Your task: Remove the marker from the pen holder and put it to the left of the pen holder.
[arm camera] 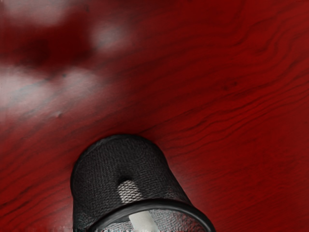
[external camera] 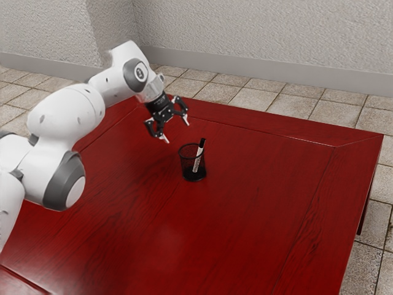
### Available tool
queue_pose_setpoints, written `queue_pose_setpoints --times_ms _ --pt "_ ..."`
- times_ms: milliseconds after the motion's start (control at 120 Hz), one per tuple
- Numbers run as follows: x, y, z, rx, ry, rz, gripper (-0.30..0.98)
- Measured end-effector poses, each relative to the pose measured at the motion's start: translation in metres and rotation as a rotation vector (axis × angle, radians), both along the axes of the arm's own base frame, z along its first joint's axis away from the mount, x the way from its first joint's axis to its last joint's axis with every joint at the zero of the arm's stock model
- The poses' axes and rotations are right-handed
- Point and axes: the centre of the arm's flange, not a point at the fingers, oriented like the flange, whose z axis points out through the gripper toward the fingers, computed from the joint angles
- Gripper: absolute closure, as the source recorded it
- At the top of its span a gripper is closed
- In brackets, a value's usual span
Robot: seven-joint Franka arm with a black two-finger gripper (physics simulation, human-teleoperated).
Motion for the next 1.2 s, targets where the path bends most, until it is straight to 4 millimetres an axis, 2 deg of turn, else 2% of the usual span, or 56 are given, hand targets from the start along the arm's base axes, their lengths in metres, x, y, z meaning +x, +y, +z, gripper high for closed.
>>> queue_pose_setpoints --times_ms 117,200,267,450,567,683,783,900,1067,1200 --pt "0.002 -0.007 -0.008 -0.054 0.051 0.104 0.0" --pt "0.004 -0.02 -0.009 -0.151 0.079 0.168 0.0" --pt "0.005 -0.021 -0.009 -0.245 0.109 0.223 0.0" --pt "0.01 -0.022 -0.036 -0.408 0.19 0.384 0.02" --pt "0.015 -0.023 -0.049 -0.449 0.213 0.468 0.08" --pt "0.022 -0.031 -0.053 -0.485 0.209 0.526 0.15" --pt "0.024 -0.027 -0.054 -0.507 0.219 0.575 0.27" --pt "0.022 -0.021 -0.053 -0.527 0.254 0.61 0.41" --pt "0.018 -0.019 -0.058 -0.539 0.322 0.643 0.5" --pt "0.013 -0.016 -0.064 -0.536 0.386 0.664 0.62"
